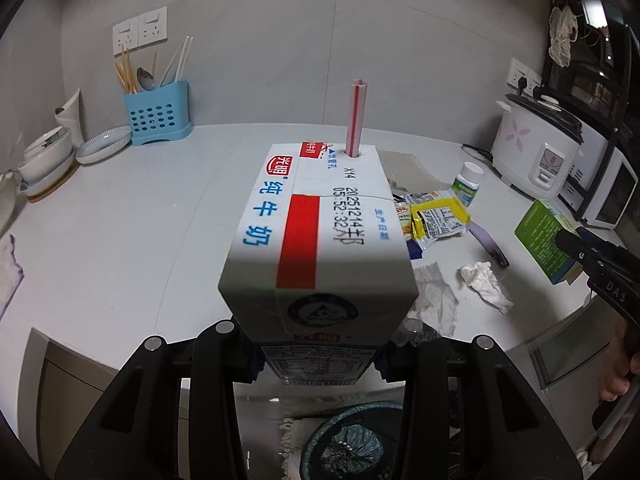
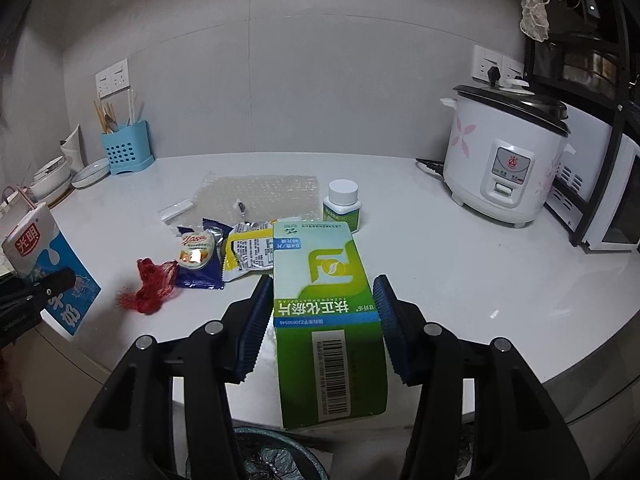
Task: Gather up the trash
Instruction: 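Carry the green box over the wastebasket and open the right tool to drop it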
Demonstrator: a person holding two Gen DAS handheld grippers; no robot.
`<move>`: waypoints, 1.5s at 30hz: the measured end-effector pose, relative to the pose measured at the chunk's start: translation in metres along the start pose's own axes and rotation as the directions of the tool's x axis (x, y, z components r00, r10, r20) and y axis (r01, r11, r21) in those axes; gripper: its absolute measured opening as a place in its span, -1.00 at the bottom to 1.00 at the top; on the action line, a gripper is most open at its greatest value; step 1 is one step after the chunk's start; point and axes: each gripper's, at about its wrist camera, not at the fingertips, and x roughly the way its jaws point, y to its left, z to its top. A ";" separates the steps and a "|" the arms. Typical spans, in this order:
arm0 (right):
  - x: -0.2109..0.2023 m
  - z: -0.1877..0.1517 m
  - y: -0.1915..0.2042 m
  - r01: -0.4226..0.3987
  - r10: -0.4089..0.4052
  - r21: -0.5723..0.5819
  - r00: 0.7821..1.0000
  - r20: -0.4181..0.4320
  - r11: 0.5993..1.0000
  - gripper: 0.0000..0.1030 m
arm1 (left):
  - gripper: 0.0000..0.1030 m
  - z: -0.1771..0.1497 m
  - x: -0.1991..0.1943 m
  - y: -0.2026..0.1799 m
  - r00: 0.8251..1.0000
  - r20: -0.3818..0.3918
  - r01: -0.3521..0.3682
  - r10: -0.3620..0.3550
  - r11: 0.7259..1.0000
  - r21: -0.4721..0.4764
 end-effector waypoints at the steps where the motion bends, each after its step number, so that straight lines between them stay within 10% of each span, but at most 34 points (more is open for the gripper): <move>1: -0.008 -0.006 0.003 -0.008 0.008 -0.004 1.000 0.008 1.000 -0.05 | -0.23 -0.005 -0.006 -0.001 1.000 0.003 0.005 -0.005 1.000 0.000; 19: -0.072 -0.142 0.035 -0.138 0.139 -0.055 0.990 0.013 0.989 -0.05 | -0.23 -0.134 -0.050 -0.023 0.997 -0.009 0.071 -0.071 0.997 0.021; 45: 0.079 -0.320 0.060 -0.124 0.104 -0.035 0.933 -0.344 0.992 -0.06 | -0.23 -0.308 0.090 -0.009 0.957 -0.274 0.089 -0.094 0.996 -0.028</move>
